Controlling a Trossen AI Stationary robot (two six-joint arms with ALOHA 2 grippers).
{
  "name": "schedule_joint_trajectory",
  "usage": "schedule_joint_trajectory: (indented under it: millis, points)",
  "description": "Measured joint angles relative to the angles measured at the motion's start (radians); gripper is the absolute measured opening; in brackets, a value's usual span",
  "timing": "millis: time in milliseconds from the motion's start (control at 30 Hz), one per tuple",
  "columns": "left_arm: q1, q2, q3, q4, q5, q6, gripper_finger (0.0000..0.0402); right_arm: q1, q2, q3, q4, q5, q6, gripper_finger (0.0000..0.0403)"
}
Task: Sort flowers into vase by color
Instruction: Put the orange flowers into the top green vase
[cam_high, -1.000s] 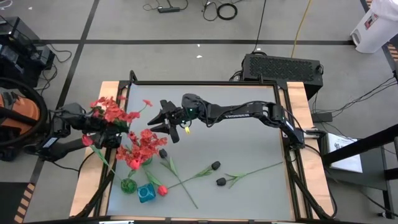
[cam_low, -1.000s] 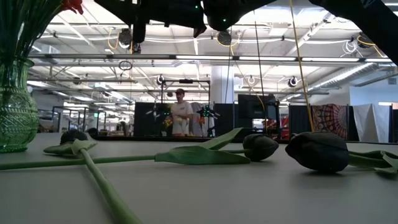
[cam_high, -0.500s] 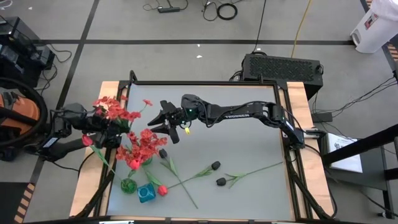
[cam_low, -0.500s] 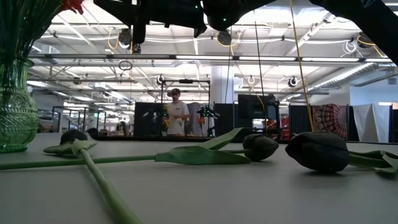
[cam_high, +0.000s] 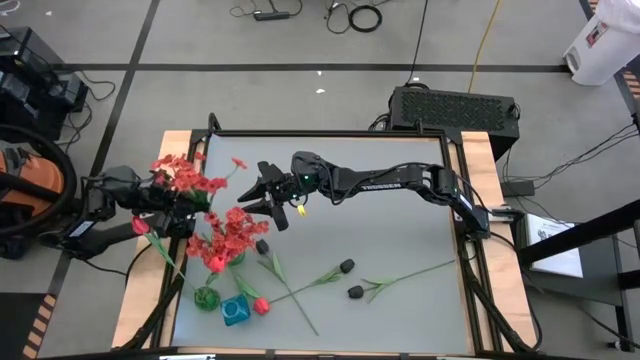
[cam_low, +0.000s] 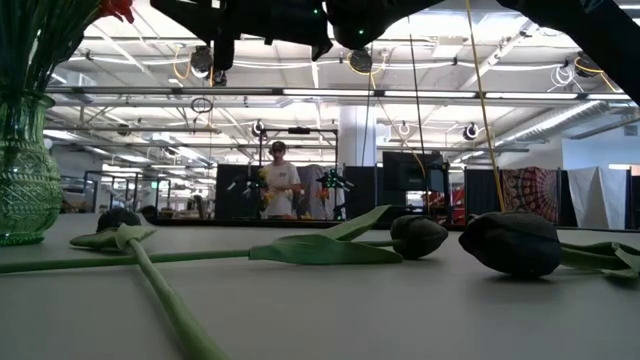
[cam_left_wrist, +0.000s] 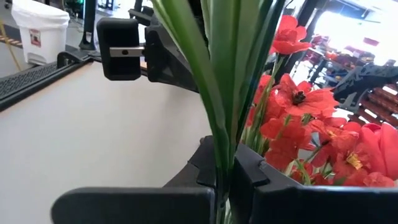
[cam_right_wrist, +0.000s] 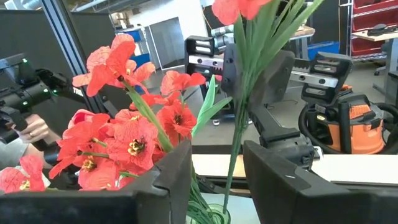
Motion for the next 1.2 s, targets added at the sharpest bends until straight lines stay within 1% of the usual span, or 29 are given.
schedule_joint_trajectory:
  millis: [100,200,300,400,567,767,933,1033,1200]
  points:
    - [0.0,0.0,-0.029,0.03,0.002,-0.005,0.0014,0.0,0.0,0.0,0.0,0.0,-0.004,0.0137]
    - [0.0,0.0,-0.077,0.073,0.027,-0.018,0.0014,0.0,0.0,0.0,-0.002,0.0,-0.008,0.0137]
    - [0.0,0.0,-0.092,0.093,0.035,-0.017,0.0014,0.0,0.0,0.0,-0.006,0.0,-0.01,0.0137]
    - [0.0,0.0,-0.092,0.091,0.052,-0.01,0.0014,0.0,0.001,0.0,-0.006,-0.001,-0.015,0.0137]
    - [0.0,0.0,-0.092,0.056,0.132,-0.009,0.0014,0.0,0.001,0.0,-0.006,-0.001,-0.022,0.0137]
    - [0.0,0.0,-0.092,0.0,0.174,0.021,0.0014,0.0,0.001,0.0,-0.007,-0.001,-0.034,0.0137]
    - [0.0,0.0,-0.092,0.0,0.205,0.038,0.0014,0.0,0.001,0.0,-0.007,-0.001,-0.034,0.0137]
    - [0.0,0.0,-0.092,0.0,0.235,0.044,0.0023,0.0,0.001,0.0,-0.007,-0.001,-0.034,0.0137]
    - [0.0,0.0,-0.092,-0.006,0.24,0.044,0.0055,0.0,0.001,0.0,-0.007,-0.001,-0.034,0.0137]
